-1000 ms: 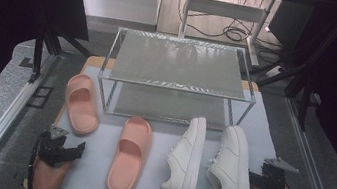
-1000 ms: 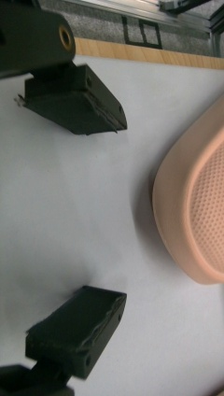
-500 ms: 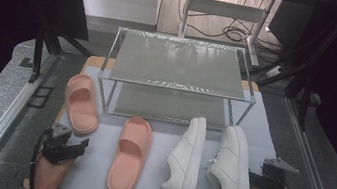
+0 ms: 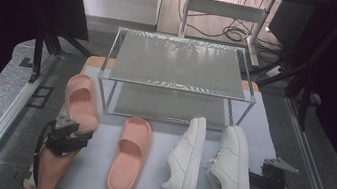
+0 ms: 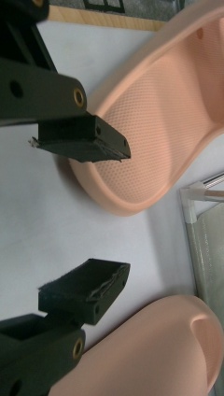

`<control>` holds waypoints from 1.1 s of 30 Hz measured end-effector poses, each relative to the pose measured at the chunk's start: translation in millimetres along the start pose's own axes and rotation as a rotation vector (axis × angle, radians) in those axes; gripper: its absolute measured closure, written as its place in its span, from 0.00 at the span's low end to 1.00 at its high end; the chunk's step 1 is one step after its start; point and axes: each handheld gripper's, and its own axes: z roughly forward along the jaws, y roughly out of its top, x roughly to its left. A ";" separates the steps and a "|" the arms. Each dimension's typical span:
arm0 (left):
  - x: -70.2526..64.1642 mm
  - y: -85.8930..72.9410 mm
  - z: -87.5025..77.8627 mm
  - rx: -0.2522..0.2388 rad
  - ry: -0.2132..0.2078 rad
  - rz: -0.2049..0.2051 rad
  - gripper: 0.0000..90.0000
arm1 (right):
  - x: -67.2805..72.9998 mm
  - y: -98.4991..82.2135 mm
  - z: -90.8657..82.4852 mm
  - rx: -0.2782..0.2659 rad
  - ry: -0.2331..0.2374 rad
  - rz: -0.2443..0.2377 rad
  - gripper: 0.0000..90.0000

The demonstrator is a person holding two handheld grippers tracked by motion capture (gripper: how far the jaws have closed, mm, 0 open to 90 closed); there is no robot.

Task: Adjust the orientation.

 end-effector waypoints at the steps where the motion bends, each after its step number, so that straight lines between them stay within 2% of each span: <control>1: -0.2 1.1 0.7 -0.002 -0.006 0.000 0.45 | 0.0 0.0 0.0 0.000 0.000 0.000 0.19; 5: -1.3 6.1 4.9 -0.002 -0.016 0.007 0.47 | 0.0 0.0 0.0 0.000 0.000 0.000 0.19; 7: 0.4 10.3 7.6 -0.007 -0.020 -0.002 0.49 | 0.0 -0.1 0.0 -0.001 0.000 0.000 0.19; 14: 5.1 23.1 14.6 -0.017 0.002 -0.023 0.56 | 0.0 -0.1 0.0 -0.001 0.000 0.000 0.19; 21: 17.4 38.4 30.3 -0.004 0.028 -0.038 0.61 | 0.0 -0.1 0.0 -0.001 0.000 0.000 0.19; 27: 25.8 45.7 41.7 0.016 0.039 -0.044 0.62 | 0.0 -0.1 0.0 -0.001 0.000 0.000 0.19; 33: 32.8 52.8 47.8 0.014 0.044 -0.046 0.63 | -0.1 -0.1 0.0 -0.001 0.000 0.000 0.19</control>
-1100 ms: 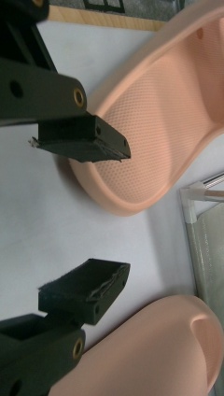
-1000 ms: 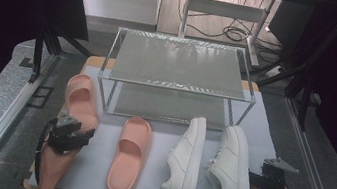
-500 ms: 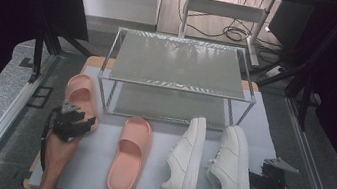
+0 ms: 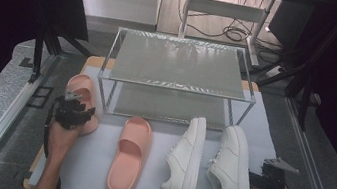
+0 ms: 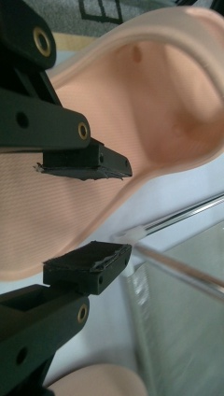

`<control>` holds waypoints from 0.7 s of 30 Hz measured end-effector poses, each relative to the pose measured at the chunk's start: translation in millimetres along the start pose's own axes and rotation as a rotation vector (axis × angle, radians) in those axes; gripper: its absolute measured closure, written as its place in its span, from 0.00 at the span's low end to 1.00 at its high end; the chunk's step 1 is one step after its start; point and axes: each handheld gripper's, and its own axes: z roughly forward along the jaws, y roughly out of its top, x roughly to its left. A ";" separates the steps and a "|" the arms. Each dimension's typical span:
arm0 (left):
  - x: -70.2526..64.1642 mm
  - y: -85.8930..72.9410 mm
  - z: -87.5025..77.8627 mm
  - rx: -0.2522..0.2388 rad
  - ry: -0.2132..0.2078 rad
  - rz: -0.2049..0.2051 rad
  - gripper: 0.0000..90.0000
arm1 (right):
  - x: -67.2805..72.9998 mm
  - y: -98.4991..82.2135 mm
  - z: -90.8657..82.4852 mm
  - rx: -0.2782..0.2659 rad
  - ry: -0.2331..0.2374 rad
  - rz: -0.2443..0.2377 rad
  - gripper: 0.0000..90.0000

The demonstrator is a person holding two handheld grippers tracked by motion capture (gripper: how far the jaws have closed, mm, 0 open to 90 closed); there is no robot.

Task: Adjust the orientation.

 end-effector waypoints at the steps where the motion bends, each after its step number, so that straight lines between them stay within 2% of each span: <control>1: 0.9 2.1 1.0 -0.003 -0.001 -0.001 0.63 | 0.0 0.0 0.0 0.000 0.000 0.000 0.19; 3: 2.5 6.5 3.4 -0.002 -0.002 0.004 0.64 | 0.0 0.0 0.0 0.000 0.000 0.000 0.19; 9: 5.9 18.7 13.6 0.006 0.033 0.011 0.70 | -0.1 0.0 0.0 0.000 0.000 -0.001 0.19; 21: 16.0 31.9 33.0 0.024 0.051 -0.024 0.75 | -0.2 -0.1 0.0 -0.001 0.000 -0.001 0.19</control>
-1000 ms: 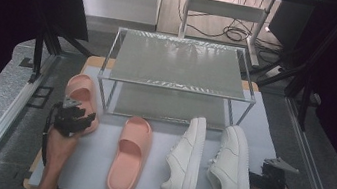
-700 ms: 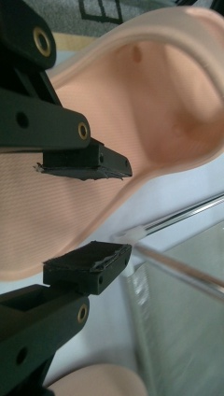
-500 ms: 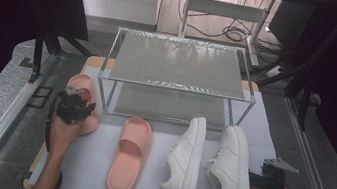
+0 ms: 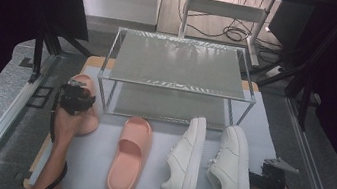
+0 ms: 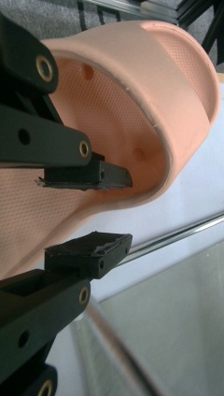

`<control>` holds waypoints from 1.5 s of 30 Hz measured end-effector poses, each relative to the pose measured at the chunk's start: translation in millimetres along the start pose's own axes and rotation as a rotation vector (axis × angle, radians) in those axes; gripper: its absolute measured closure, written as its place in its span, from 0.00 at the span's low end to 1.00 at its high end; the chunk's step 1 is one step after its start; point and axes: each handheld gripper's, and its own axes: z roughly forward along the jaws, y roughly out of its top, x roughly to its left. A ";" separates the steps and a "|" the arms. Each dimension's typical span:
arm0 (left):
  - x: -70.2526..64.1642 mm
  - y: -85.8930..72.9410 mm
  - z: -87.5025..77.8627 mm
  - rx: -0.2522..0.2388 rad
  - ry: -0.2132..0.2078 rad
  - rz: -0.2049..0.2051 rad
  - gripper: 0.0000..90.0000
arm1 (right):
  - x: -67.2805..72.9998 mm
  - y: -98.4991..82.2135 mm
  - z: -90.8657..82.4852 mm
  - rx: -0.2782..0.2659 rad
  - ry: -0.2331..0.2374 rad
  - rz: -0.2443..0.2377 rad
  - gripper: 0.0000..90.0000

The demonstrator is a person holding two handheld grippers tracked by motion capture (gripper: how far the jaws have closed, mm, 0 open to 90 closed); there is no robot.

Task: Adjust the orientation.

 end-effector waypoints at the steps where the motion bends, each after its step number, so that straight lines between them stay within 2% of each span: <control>1: 0.6 0.9 1.3 0.002 0.000 -0.003 0.75 | 0.0 0.0 0.0 0.000 0.000 0.000 0.19; 5: 0.9 4.2 6.6 0.012 0.009 -0.011 0.77 | 0.0 0.0 0.0 0.000 0.000 0.000 0.19; 9: 2.3 6.4 9.3 0.024 0.023 -0.027 0.85 | 0.0 0.0 0.0 0.000 0.000 0.000 0.19; 17: 3.4 6.7 6.6 0.034 0.021 -0.034 0.89 | 0.0 0.0 0.0 0.000 0.000 0.000 0.19; 20: 4.4 6.3 3.7 0.037 0.034 -0.033 0.91 | 0.0 0.0 0.0 0.000 0.000 0.000 0.19; 30: 13.4 3.8 -12.9 0.015 0.038 -0.035 0.95 | 0.0 0.0 0.0 0.000 0.000 0.000 0.19; 34: 13.7 2.2 -20.8 0.018 0.035 -0.016 0.96 | 0.0 -0.1 0.0 0.000 0.000 0.000 0.19; 42: 17.1 -11.0 -43.8 -0.004 0.023 0.001 0.96 | 0.0 -0.1 0.0 -0.001 0.000 0.000 0.19; 45: 17.0 -18.6 -56.7 -0.010 0.015 0.020 0.96 | 0.0 -0.1 0.0 -0.001 0.000 0.000 0.19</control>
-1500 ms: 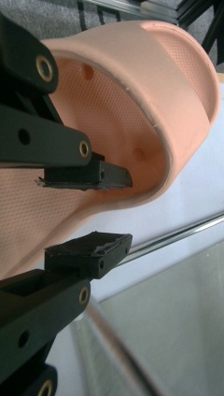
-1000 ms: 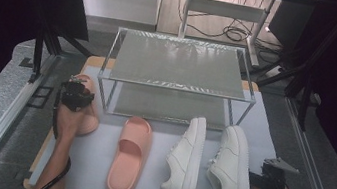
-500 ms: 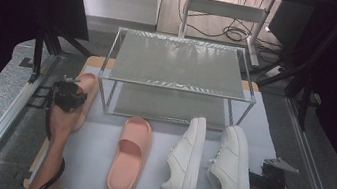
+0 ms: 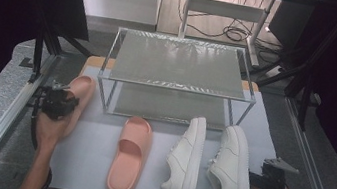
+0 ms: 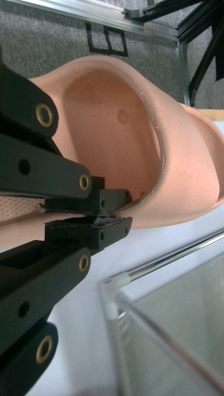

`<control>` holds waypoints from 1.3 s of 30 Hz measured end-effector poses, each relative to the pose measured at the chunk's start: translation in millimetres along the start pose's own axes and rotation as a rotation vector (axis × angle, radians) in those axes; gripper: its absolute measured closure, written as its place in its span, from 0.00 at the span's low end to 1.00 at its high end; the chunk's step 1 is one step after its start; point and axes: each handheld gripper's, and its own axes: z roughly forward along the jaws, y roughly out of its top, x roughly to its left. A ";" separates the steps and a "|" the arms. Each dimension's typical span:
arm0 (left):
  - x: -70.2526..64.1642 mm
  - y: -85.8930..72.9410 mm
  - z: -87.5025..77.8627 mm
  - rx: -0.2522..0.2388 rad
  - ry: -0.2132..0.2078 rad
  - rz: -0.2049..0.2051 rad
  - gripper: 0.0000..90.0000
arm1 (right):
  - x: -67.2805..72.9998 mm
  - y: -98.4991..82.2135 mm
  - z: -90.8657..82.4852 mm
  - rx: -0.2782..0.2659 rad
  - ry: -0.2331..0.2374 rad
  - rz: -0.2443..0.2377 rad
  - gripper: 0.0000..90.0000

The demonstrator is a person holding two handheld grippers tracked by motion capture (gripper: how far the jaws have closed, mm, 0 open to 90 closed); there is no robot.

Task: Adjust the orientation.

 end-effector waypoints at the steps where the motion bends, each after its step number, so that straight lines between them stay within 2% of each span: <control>1: 0.0 0.0 0.0 0.000 0.000 0.000 0.96 | 0.0 0.0 0.0 0.000 0.000 0.000 0.19; 10: -8.9 -19.4 -31.5 -0.019 -0.022 0.043 0.96 | 0.2 0.0 0.0 0.000 0.000 0.002 0.19; 23: -21.6 -44.6 -61.8 -0.027 -0.043 0.076 0.95 | 0.2 0.0 0.0 0.000 0.000 0.002 0.19; 29: -35.8 -55.6 -74.1 -0.040 -0.056 0.108 0.95 | 0.2 0.0 0.0 0.000 0.000 0.001 0.19; 33: -46.7 -61.5 -82.2 -0.053 -0.076 0.130 0.95 | 0.2 0.0 0.0 0.000 0.000 0.002 0.19; 34: -52.7 -63.9 -85.5 -0.059 -0.086 0.146 0.95 | 0.2 0.0 0.0 0.000 0.000 0.001 0.19; 39: -64.2 -66.9 -89.0 -0.058 -0.103 0.178 0.96 | 0.2 0.0 0.0 0.000 0.000 0.002 0.19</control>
